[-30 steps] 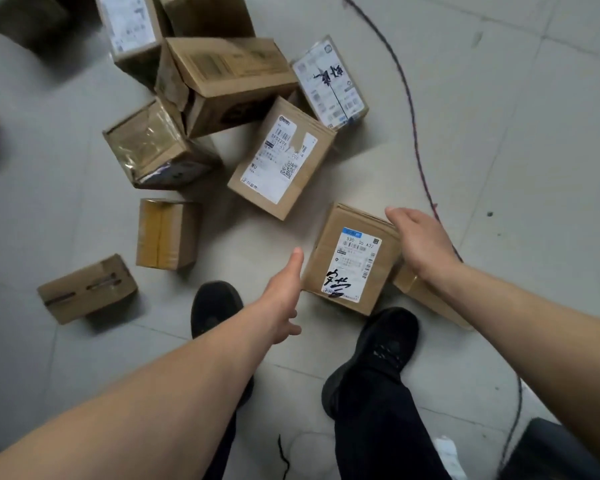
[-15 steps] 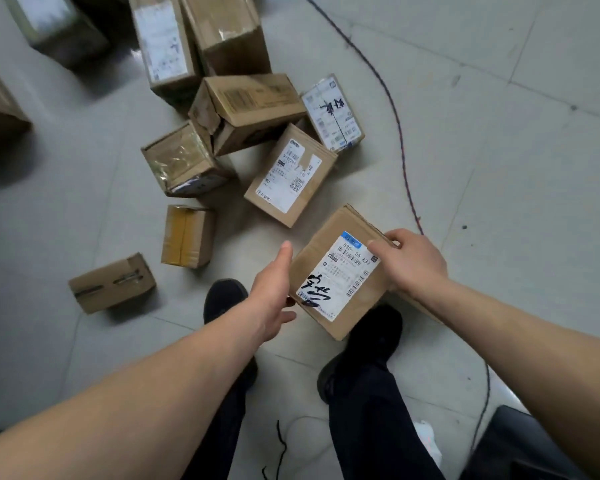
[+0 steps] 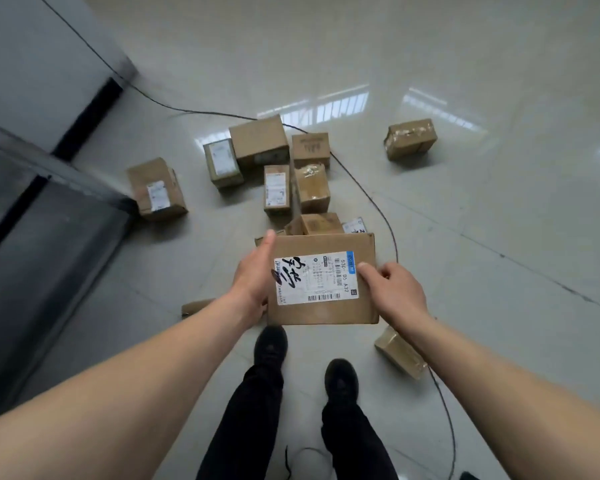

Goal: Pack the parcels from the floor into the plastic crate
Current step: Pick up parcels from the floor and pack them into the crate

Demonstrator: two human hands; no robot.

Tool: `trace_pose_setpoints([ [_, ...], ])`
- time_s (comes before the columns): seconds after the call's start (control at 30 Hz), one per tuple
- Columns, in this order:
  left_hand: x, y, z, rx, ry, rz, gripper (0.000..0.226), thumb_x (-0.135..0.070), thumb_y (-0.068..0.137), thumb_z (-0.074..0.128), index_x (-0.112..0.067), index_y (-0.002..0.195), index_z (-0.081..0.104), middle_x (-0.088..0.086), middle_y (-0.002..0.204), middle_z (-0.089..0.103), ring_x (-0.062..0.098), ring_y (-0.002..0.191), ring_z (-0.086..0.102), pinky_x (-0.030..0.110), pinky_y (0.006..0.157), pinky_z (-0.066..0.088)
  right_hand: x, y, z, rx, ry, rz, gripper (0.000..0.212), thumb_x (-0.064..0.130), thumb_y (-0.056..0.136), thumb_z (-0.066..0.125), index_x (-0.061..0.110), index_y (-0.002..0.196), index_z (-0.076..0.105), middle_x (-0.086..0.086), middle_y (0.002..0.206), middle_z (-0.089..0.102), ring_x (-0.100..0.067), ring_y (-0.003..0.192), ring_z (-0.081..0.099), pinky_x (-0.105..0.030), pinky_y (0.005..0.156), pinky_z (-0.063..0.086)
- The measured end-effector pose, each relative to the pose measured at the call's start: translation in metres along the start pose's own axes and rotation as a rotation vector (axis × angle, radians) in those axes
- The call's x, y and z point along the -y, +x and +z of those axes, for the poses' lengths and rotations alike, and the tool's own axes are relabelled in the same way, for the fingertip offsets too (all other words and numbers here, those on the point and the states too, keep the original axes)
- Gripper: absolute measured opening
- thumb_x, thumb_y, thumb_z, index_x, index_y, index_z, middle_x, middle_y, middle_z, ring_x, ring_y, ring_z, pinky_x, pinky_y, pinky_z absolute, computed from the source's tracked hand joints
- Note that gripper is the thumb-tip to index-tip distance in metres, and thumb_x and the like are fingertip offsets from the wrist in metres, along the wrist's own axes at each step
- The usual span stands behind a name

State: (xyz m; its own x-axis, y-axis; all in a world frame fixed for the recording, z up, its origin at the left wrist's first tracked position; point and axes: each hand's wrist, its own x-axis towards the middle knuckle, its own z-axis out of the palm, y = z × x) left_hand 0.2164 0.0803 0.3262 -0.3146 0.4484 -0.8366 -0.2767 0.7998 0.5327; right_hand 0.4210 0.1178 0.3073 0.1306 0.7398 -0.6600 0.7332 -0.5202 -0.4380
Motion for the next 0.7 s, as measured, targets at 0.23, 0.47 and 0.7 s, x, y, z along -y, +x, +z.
trace_pose_setpoints([
  [0.23, -0.032, -0.1, -0.068, -0.098, -0.163, 0.151, 0.051, -0.064, 0.095, 0.036, -0.025, 0.102, 0.068, -0.009, 0.073, 0.074, 0.01, 0.072, 0.069, 0.028, 0.064, 0.048, 0.089, -0.074, -0.027, 0.063, -0.04, -0.256, 0.036, 0.056, 0.088, 0.051, 0.02, 0.091, 0.058, -0.001, 0.096, 0.065, -0.026, 0.092, 0.06, -0.037, 0.079, 0.048],
  [0.47, -0.004, -0.172, -0.14, -0.221, -0.408, 0.221, 0.051, -0.057, 0.099, 0.035, -0.018, 0.097, 0.069, -0.003, 0.072, 0.075, 0.003, 0.049, 0.066, 0.016, 0.035, 0.045, 0.15, -0.153, -0.008, 0.163, -0.153, -0.493, 0.034, 0.057, 0.09, 0.047, 0.024, 0.091, 0.057, 0.004, 0.088, 0.064, -0.017, 0.081, 0.061, -0.037, 0.068, 0.054],
  [0.7, 0.045, -0.224, -0.247, -0.352, -0.551, 0.298, 0.061, -0.061, 0.096, 0.037, -0.013, 0.104, 0.073, 0.007, 0.094, 0.076, 0.014, 0.07, 0.074, 0.018, 0.046, 0.051, 0.197, -0.25, 0.062, 0.265, -0.257, -0.692, 0.04, 0.056, 0.096, 0.047, 0.018, 0.092, 0.059, 0.001, 0.087, 0.063, -0.014, 0.077, 0.059, -0.032, 0.064, 0.049],
])
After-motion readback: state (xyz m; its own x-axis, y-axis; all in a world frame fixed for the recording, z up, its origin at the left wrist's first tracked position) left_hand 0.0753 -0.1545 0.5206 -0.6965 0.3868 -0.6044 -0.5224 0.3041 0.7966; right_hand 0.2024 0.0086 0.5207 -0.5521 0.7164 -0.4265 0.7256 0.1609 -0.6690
